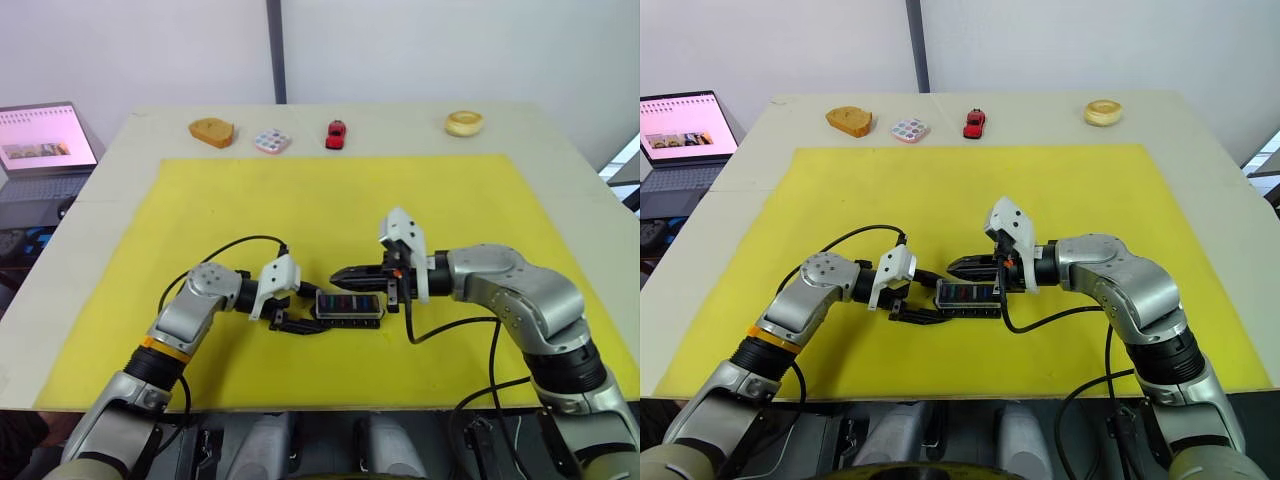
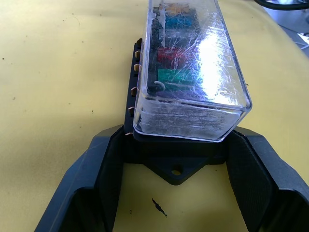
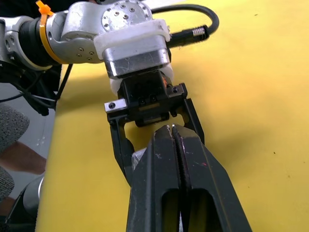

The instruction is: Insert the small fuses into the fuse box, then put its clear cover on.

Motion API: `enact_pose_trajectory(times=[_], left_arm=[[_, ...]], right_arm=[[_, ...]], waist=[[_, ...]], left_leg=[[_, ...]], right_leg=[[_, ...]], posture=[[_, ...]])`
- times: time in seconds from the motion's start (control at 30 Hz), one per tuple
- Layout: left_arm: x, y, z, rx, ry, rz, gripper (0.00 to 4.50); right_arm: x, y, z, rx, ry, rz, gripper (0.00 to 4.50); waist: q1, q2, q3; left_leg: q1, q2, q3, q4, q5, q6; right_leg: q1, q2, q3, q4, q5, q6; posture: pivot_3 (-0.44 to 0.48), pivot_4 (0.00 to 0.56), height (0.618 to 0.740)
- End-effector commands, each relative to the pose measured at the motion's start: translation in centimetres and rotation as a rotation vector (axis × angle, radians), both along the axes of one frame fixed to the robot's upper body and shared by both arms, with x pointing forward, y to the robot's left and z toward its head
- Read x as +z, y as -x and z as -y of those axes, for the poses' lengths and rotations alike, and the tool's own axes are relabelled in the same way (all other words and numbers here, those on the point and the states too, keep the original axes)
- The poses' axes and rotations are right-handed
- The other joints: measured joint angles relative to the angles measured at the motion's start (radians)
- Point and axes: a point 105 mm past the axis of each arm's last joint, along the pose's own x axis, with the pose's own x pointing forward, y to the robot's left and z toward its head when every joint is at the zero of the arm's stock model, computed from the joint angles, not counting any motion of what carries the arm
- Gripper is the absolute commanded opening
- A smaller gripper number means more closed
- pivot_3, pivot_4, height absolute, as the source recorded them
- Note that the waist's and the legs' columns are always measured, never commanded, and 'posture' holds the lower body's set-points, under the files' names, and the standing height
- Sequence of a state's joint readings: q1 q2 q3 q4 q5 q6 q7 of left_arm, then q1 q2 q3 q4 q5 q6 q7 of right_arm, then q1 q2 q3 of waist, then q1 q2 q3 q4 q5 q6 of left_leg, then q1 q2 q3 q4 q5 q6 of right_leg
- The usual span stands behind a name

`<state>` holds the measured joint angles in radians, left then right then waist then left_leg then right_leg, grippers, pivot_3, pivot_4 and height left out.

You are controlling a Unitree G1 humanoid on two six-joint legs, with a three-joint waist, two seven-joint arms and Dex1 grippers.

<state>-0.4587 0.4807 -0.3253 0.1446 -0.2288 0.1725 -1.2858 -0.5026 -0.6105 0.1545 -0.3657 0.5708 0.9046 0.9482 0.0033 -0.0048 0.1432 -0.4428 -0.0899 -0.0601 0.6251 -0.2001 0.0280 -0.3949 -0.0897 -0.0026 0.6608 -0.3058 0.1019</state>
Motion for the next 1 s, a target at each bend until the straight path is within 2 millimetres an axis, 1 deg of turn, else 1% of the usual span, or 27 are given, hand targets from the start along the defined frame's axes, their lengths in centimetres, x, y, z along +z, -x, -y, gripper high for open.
enact_pose_trajectory(times=[0.03, 0.07, 0.13, 0.17, 0.23, 0.27, 0.3, 0.37, 0.43, 0.57, 0.7, 0.83, 0.93, 1.0], left_arm=[[-1.4, 0.7, -0.5, -0.007, -0.048, -0.050, 2.54], [-1.4, 0.7, -0.5, -0.006, -0.047, -0.050, 2.54], [-1.4, 0.8, -0.4, -0.006, -0.043, -0.052, 2.54], [-1.5, 0.8, -0.4, -0.006, -0.041, -0.053, 2.54], [-1.6, 1.1, -0.3, -0.006, -0.036, -0.058, 2.54], [-1.6, 1.2, -0.2, -0.007, -0.035, -0.060, 2.54], [-1.7, 1.3, -0.2, -0.008, -0.035, -0.061, 2.54], [-1.6, 1.3, -0.2, -0.008, -0.032, -0.061, 2.54], [-1.5, 1.3, -0.2, -0.003, -0.030, -0.062, 2.54], [-1.6, 1.4, -0.3, -0.006, -0.037, -0.058, 2.54], [-1.9, 1.5, -0.3, -0.012, -0.051, -0.013, 2.54], [-2.0, 1.4, -0.2, 0.001, -0.039, 0.004, 2.54], [-2.4, 1.5, -0.4, 0.017, -0.039, -0.004, 2.54], [-2.4, 1.5, -0.5, 0.035, -0.027, -0.019, 2.54]], right_arm=[[0.0, -0.1, 0.3, -0.001, 0.018, 0.022, 0.05], [-0.5, 0.0, 0.4, -0.002, 0.025, 0.007, 0.05], [-4.0, 0.1, 1.0, -0.038, 0.104, -0.059, 0.05], [-5.9, 0.5, 1.3, -0.037, 0.144, -0.089, 0.05], [-7.9, 1.1, 1.6, -0.050, 0.172, -0.149, 0.05], [-8.4, 1.3, 1.5, -0.055, 0.169, -0.173, 0.05], [-8.7, 1.4, 1.4, -0.055, 0.166, -0.189, 0.05], [-8.4, 1.3, 1.1, -0.058, 0.142, -0.191, 0.05], [-8.3, 1.0, 1.1, -0.066, 0.142, -0.177, 0.05], [-8.7, 0.6, 1.4, -0.088, 0.166, -0.197, 0.05], [-9.8, -0.2, 1.6, -0.124, 0.249, -0.192, 0.05], [-10.9, 0.0, 1.9, -0.133, 0.307, -0.204, 0.05], [-10.9, 0.1, 1.8, -0.130, 0.299, -0.211, 0.05], [-10.0, 0.1, 1.5, -0.114, 0.253, -0.196, 0.05]], waist=[[0.000, 0.000, 0.000], [0.000, 0.000, 0.000], [0.002, 0.000, 0.000], [0.002, 0.000, 0.000], [-0.001, 0.000, -0.002], [-0.002, -0.001, -0.003], [-0.002, -0.002, -0.003], [-0.005, -0.003, -0.004], [-0.012, -0.003, -0.004], [-0.015, -0.004, -0.004], [-0.018, -0.004, -0.004], [-0.016, -0.004, -0.009], [-0.015, -0.004, -0.012], [-0.015, -0.004, -0.013]], left_leg=[[0.000, 0.000, 0.000, 0.000, 0.000, 0.000], [0.000, 0.000, 0.000, 0.000, 0.000, 0.000], [0.000, 0.000, 0.000, 0.000, 0.000, 0.000], [0.000, 0.000, 0.000, 0.000, 0.000, 0.000], [0.001, 0.000, 0.000, 0.000, 0.000, 0.000], [0.004, 0.000, 0.000, -0.002, 0.000, 0.000], [0.008, 0.001, 0.000, -0.004, 0.000, 0.000], [0.018, 0.001, 0.000, -0.010, 0.000, 0.000], [0.022, 0.001, 0.000, -0.012, -0.001, 0.000], [0.022, 0.001, 0.000, -0.013, -0.001, 0.000], [0.023, 0.001, 0.000, -0.013, -0.001, 0.000], [0.024, 0.001, 0.000, -0.013, -0.001, -0.001], [0.024, 0.001, 0.000, -0.014, -0.002, -0.001], [0.024, 0.001, 0.000, -0.014, -0.002, -0.001]], right_leg=[[0.000, 0.000, 0.000, 0.000, 0.000, 0.000], [0.000, 0.000, 0.000, 0.000, 0.000, 0.000], [0.000, 0.000, 0.000, 0.000, 0.000, 0.000], [0.000, 0.000, 0.000, 0.000, 0.000, 0.000], [0.002, 0.000, 0.000, -0.001, 0.000, 0.000], [0.003, 0.000, 0.000, -0.002, 0.000, 0.000], [0.005, 0.000, 0.000, -0.004, 0.000, 0.000], [0.014, 0.000, 0.000, -0.010, -0.002, -0.004], [0.019, 0.000, 0.000, -0.014, -0.003, -0.004], [0.019, 0.000, 0.000, -0.015, -0.002, -0.004], [0.020, 0.000, 0.000, -0.015, -0.003, -0.004], [0.021, 0.000, 0.000, -0.016, -0.003, -0.004], [0.021, 0.000, 0.000, -0.017, -0.003, -0.004], [0.022, 0.000, 0.000, -0.017, -0.003, -0.004]], posture=[[0.000, 0.150, 0.740], [0.000, 0.150, 0.740], [0.000, 0.150, 0.740], [0.000, 0.150, 0.740], [0.000, 0.150, 0.740], [0.000, 0.150, 0.740], [0.000, 0.150, 0.740], [0.000, 0.150, 0.740], [0.000, 0.150, 0.740], [0.000, 0.150, 0.740], [0.000, 0.150, 0.740], [0.000, 0.150, 0.740], [0.000, 0.150, 0.740], [0.000, 0.150, 0.740]])
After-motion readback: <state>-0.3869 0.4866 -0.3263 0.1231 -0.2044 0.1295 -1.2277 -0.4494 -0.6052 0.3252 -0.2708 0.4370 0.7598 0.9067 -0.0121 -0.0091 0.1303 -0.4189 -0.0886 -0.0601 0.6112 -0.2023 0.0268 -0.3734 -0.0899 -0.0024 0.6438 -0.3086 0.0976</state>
